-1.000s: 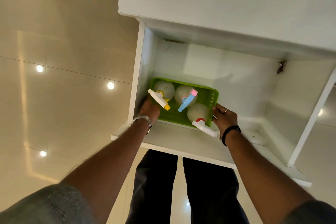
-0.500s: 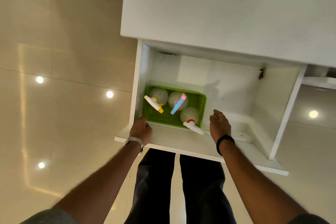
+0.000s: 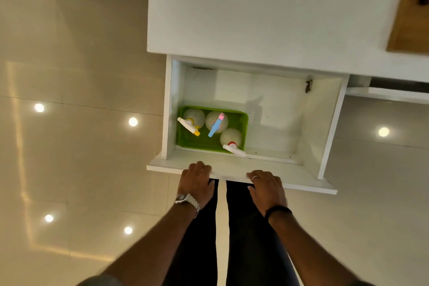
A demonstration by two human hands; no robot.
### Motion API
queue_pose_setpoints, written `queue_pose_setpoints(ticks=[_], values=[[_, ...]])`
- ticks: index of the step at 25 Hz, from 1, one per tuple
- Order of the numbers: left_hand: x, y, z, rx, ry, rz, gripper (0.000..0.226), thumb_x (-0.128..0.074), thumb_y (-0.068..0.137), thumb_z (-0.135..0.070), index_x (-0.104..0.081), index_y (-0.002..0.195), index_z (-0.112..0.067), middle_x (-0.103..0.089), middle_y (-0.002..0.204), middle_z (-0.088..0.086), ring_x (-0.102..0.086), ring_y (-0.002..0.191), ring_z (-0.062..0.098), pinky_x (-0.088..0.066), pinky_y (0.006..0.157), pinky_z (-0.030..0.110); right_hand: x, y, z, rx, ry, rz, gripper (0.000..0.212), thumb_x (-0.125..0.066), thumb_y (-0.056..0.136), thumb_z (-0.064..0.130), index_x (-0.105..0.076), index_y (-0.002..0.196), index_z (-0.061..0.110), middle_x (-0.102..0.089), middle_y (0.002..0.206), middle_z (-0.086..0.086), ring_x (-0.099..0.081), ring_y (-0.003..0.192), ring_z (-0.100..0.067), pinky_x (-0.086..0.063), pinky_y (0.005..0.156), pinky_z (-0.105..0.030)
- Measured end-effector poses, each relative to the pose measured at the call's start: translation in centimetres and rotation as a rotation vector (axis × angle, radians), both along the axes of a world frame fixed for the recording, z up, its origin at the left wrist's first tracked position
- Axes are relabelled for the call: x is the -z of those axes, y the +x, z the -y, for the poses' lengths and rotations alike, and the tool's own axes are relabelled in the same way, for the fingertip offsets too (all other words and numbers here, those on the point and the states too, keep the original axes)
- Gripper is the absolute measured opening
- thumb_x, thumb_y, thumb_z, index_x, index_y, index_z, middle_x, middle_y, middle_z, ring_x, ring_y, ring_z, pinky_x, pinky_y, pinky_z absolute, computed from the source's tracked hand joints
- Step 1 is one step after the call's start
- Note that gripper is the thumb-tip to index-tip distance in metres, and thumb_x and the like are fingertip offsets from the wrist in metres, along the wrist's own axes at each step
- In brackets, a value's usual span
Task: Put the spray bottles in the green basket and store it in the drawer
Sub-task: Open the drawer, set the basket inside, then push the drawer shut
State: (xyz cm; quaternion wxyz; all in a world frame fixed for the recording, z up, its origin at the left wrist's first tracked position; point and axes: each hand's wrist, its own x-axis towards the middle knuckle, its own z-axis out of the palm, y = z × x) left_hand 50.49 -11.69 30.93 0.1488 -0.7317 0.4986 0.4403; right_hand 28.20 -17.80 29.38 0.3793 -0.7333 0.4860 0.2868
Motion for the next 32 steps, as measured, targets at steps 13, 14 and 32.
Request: queue_pose_setpoints(ticks=[13,14,32], values=[[2.7,4.9,6.1,0.758,-0.389,-0.019,0.069,-0.087,0.059,-0.039,-0.066,0.122,-0.022,-0.068,0.126,0.006,-0.067,0.113,0.025,-0.054,0.094,0.042,0.6,1.5,5.7,-0.254,-0.301,0.001,0.097,-0.087,0.061,0.022,-0.050,0.150,0.013,-0.044,0.160,-0.007,-0.034,0.151,-0.028,-0.028,0.117,-0.058],[2.6,5.0,6.7,0.672,-0.374,0.031,0.082,-0.086,0.061,-0.039,-0.058,0.136,-0.018,-0.059,0.143,0.012,-0.059,0.130,0.031,-0.048,0.105,0.046,0.5,1.7,6.2,-0.180,-0.293,-0.040,0.109,-0.087,0.063,0.027,-0.034,0.158,0.016,-0.027,0.168,-0.008,-0.020,0.156,-0.028,-0.020,0.120,-0.058],[-2.7,2.1,12.6,-2.597,0.090,-1.028,0.104,-0.039,0.079,-0.083,-0.034,0.153,-0.009,-0.036,0.159,0.021,-0.033,0.148,0.038,-0.023,0.122,0.051,-2.7,11.3,13.4,2.815,0.492,0.569,0.070,-0.039,0.091,0.073,-0.053,0.143,0.028,-0.058,0.143,-0.011,-0.056,0.129,-0.038,-0.042,0.113,-0.056]])
